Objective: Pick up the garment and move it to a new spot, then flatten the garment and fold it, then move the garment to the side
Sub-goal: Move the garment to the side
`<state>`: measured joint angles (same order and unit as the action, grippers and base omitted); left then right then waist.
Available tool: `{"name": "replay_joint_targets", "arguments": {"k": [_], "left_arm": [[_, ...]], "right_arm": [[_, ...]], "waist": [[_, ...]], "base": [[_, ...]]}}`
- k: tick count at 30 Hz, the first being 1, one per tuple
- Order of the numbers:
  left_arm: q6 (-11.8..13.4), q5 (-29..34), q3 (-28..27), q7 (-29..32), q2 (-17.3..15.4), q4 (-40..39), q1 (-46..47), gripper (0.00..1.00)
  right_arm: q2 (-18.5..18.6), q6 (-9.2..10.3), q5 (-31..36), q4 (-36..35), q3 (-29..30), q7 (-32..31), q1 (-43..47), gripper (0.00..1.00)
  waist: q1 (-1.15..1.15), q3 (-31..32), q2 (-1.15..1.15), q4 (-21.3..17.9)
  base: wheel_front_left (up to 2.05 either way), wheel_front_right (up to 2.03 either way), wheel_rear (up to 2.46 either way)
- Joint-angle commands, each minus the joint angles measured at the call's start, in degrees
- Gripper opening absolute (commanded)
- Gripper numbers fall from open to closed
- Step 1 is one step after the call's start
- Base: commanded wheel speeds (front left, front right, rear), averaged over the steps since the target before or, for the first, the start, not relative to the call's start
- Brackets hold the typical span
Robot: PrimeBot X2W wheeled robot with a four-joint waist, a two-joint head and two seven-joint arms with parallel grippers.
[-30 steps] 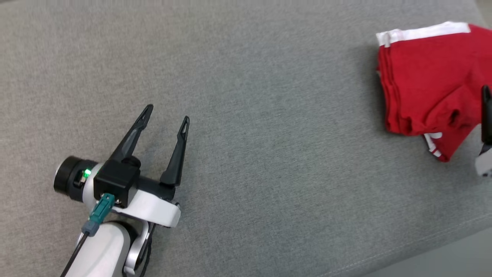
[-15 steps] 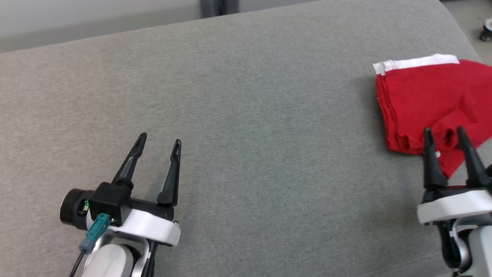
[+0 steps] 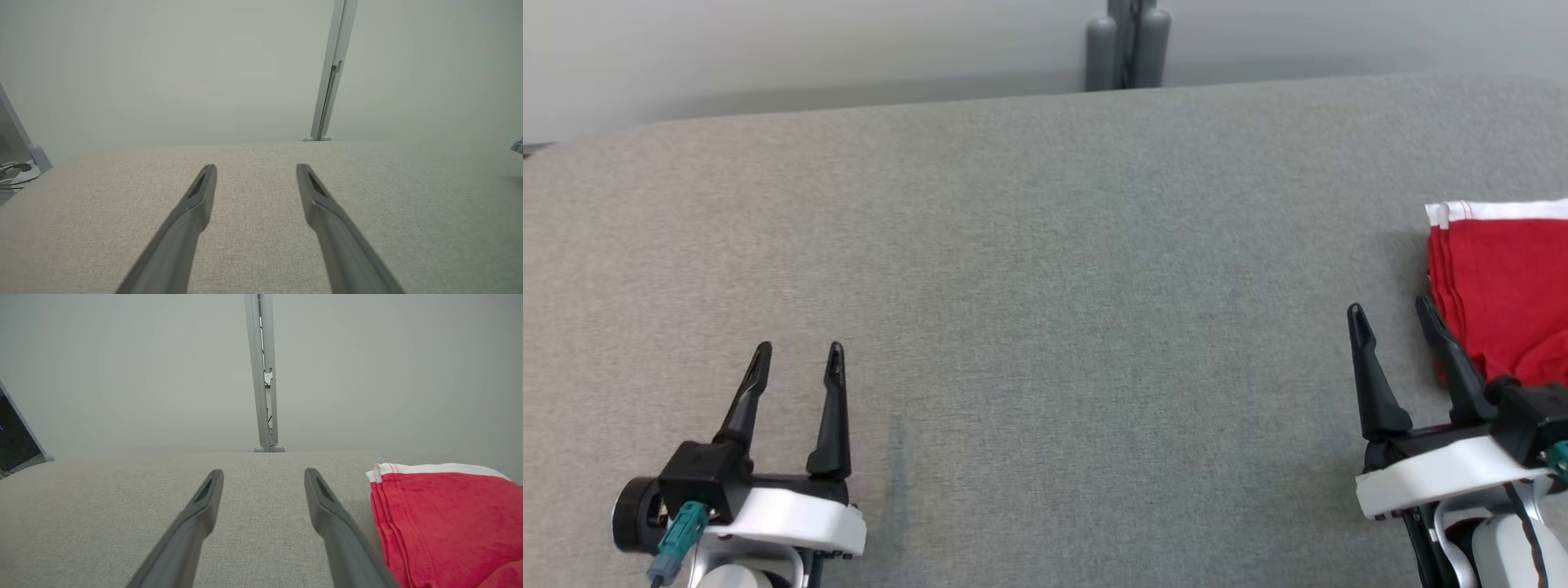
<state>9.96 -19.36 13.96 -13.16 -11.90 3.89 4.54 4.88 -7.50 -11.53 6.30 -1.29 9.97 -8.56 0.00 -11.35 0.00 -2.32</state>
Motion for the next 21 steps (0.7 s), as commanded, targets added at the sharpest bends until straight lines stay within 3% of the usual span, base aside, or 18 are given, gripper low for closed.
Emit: {"name": "replay_joint_targets", "arguments": {"k": [1, 21], "left_arm": [[0.5, -0.5, -0.7, -0.5, -0.3, 0.0, -0.9, 1.00], [0.0, -1.3, 1.3, 1.4, -2.3, 0.5, -9.1, 1.00]], "right_arm": [[0.2, 0.02, 0.4, -0.7, 0.3, -0.5, 1.4, 1.00], [-1.0, 0.02, 2.6, -6.5, 4.2, -5.2, 13.6, 1.00]], "waist": [[0.00, 1.9, 0.00, 1.7], [0.00, 11.7, 0.00, 2.9]], "base": [[0.00, 0.00, 0.00], [0.00, 0.00, 0.00]]}}
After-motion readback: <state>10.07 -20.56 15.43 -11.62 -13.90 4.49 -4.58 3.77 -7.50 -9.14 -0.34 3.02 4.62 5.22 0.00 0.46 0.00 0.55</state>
